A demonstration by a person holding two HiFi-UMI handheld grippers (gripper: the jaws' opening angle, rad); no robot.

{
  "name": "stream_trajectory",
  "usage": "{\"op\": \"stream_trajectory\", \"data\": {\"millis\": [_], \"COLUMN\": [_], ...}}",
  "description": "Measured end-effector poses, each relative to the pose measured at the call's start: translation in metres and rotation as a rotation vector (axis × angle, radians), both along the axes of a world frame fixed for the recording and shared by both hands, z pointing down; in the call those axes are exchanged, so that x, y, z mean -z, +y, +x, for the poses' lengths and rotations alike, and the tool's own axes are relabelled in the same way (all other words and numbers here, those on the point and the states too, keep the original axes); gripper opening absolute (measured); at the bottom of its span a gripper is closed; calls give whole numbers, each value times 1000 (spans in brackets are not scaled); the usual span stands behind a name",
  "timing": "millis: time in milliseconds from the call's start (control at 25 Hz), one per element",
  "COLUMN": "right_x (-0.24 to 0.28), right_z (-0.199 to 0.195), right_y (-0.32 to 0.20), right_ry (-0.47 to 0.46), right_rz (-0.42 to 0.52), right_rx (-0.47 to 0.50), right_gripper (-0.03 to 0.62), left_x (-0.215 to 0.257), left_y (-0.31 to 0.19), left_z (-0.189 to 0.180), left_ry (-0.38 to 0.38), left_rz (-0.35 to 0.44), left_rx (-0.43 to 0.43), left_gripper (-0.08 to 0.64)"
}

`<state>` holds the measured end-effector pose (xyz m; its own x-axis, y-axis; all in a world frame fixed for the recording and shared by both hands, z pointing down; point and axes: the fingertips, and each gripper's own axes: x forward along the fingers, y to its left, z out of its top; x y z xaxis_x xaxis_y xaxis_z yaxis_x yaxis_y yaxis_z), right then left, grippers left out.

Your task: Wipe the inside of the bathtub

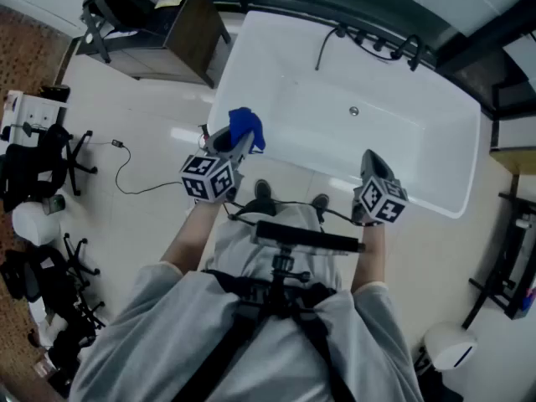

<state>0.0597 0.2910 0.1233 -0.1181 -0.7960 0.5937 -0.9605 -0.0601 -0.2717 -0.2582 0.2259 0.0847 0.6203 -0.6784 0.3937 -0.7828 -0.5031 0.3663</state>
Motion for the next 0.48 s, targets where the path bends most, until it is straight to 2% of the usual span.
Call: {"op": "stream_trajectory", "data": {"millis": [160, 480], "right_x": [-6, -27], "right_z": [-27, -79], "right_y": [-12, -28], "right_ry": [-9, -1], "right_rz": [-5, -29], "right_rx": [9, 1], "right_gripper": [9, 9], "left_x": [0, -20], "left_y": [-10, -31], "left_z": [-18, -53], "left_ry": [-56, -60], "left_rz": [36, 37], "left_rx": [-43, -117], "left_gripper": [133, 133]}}
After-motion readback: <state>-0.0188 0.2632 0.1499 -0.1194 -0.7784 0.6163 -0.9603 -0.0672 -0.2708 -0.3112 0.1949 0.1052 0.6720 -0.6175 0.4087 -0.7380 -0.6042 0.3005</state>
